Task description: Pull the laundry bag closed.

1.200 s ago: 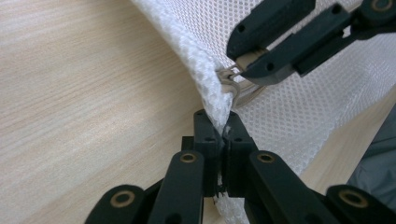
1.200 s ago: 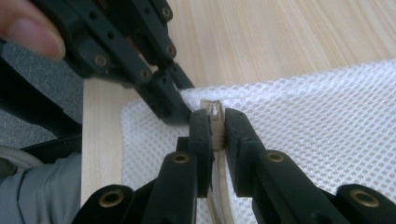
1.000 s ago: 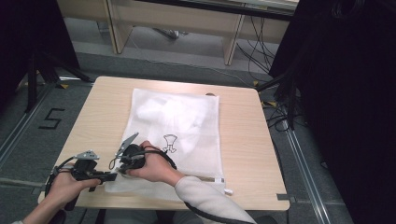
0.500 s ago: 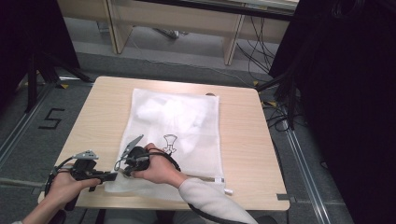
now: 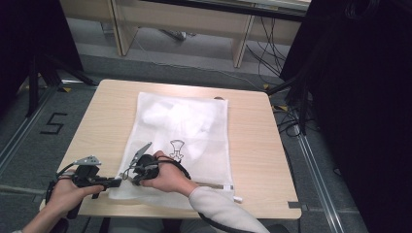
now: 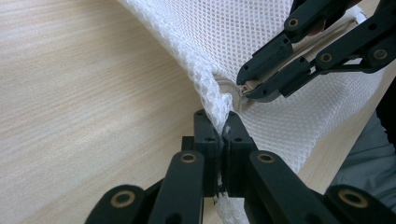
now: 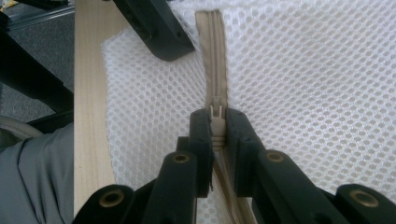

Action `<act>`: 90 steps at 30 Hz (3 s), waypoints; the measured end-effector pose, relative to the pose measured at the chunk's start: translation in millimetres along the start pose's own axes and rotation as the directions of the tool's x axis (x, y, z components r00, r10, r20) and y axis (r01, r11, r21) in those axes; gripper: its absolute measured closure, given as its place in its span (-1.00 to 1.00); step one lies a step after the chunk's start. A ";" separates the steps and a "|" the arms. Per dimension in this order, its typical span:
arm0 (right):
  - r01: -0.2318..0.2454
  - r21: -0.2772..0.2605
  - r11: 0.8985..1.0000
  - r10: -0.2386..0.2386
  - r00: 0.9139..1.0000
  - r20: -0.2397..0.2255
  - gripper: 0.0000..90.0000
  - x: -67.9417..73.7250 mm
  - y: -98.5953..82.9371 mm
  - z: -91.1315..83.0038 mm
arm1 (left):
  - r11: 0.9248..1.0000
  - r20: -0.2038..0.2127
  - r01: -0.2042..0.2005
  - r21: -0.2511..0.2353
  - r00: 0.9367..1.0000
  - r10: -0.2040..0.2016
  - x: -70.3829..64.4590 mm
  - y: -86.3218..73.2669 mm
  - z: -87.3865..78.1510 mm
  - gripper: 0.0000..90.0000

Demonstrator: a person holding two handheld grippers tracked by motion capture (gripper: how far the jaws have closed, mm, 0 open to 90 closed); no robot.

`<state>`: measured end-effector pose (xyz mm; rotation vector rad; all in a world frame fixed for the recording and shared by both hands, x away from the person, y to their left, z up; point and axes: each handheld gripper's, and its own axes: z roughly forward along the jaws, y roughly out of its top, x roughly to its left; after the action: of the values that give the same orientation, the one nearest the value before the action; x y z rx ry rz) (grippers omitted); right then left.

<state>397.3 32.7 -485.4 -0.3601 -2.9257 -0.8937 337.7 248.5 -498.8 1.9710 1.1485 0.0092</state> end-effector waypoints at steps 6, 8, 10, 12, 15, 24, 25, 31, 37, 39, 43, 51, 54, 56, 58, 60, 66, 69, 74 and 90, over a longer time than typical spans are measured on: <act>-0.006 0.004 1.000 0.006 1.000 -0.005 0.84 -0.5 -3.0 -1.8 | 1.000 -0.013 -0.010 -0.012 1.000 0.010 -1.1 0.0 0.3 0.92; -0.014 0.009 1.000 0.014 1.000 -0.007 0.84 -0.7 -4.3 -2.5 | 1.000 -0.006 -0.007 -0.008 1.000 0.007 -0.6 0.3 -0.3 0.92; -0.008 0.006 1.000 0.008 1.000 -0.011 0.84 -1.4 -5.3 -3.6 | 1.000 0.000 -0.008 -0.006 1.000 0.008 0.3 0.3 -0.7 0.92; -0.013 0.009 1.000 0.013 1.000 -0.004 0.84 -1.5 -6.8 -4.0 | 1.000 -0.004 -0.006 -0.008 1.000 0.006 0.4 0.2 -0.9 0.91; -0.010 0.008 1.000 0.010 1.000 -0.005 0.84 -1.8 -8.6 -5.5 | 1.000 -0.003 -0.007 -0.009 1.000 0.007 0.1 0.3 -0.7 0.91; -0.014 0.002 1.000 0.014 1.000 -0.005 0.84 -1.3 -13.7 -8.5 | 1.000 -0.011 -0.010 -0.007 1.000 0.010 -0.5 0.2 -0.1 0.91; -0.016 0.005 1.000 0.016 1.000 -0.003 0.84 -1.1 -14.3 -8.7 | 1.000 -0.013 -0.011 -0.008 1.000 0.011 -0.3 0.2 -0.4 0.91; -0.011 -0.005 1.000 0.011 1.000 0.008 0.84 -3.6 -20.5 -12.5 | 1.000 -0.013 -0.008 -0.010 1.000 0.008 0.2 0.0 -0.5 0.91; 0.000 -0.023 1.000 0.000 1.000 0.003 0.84 -4.6 -25.4 -14.5 | 1.000 -0.014 -0.008 -0.008 1.000 0.008 0.0 -0.2 -0.4 0.91; -0.009 -0.018 1.000 0.010 1.000 0.013 0.84 -4.4 -26.4 -15.5 | 1.000 -0.017 -0.007 -0.008 1.000 0.007 0.1 -0.3 -0.6 0.91; -0.024 -0.018 1.000 0.024 1.000 0.013 0.84 -5.0 -28.9 -19.1 | 1.000 -0.015 0.003 -0.011 1.000 -0.003 0.4 -1.1 -0.5 0.91; -0.033 -0.015 0.999 0.033 0.999 0.017 0.84 -5.2 -33.3 -22.4 | 1.000 -0.021 0.006 -0.029 1.000 -0.007 0.1 -2.0 0.6 0.91; -0.038 -0.017 0.999 0.038 0.999 0.019 0.84 -5.5 -34.7 -25.1 | 0.999 -0.023 0.009 -0.034 1.000 -0.010 0.2 -2.1 1.0 0.91; -0.031 -0.019 0.999 0.031 0.999 0.013 0.84 -6.7 -35.9 -26.3 | 0.999 -0.025 0.006 -0.031 1.000 -0.007 0.3 -2.2 1.1 0.91; -0.038 -0.020 0.999 0.038 0.999 0.021 0.84 -6.6 -36.7 -26.6 | 0.999 -0.024 0.009 -0.031 1.000 -0.010 0.5 -2.4 1.2 0.90; -0.039 -0.013 0.999 0.039 0.999 0.024 0.84 -6.8 -37.6 -26.9 | 1.000 -0.031 0.004 -0.016 1.000 -0.005 1.1 -1.8 -0.1 0.90; -0.038 -0.022 0.999 0.038 0.999 0.019 0.84 -7.4 -39.6 -29.6 | 1.000 -0.019 0.002 -0.011 1.000 -0.002 1.0 -1.6 0.6 0.90; -0.039 -0.014 0.999 0.040 0.999 0.021 0.84 -7.8 -40.2 -31.3 | 1.000 -0.022 -0.001 -0.011 1.000 0.000 1.3 -1.6 0.3 0.90; -0.049 -0.018 0.999 0.050 0.999 0.023 0.84 -9.5 -44.6 -33.1 | 1.000 -0.024 -0.001 -0.008 1.000 0.001 1.6 -1.6 0.7 0.91; -0.073 -0.017 0.997 0.073 0.997 0.016 0.84 -11.7 -51.1 -39.0 | 1.000 -0.026 -0.005 -0.011 1.000 0.005 1.4 -1.8 0.5 0.91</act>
<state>396.0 -32.5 -482.2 -0.4741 -2.9003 -0.9100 337.5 249.6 -500.8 1.9691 1.1578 0.0433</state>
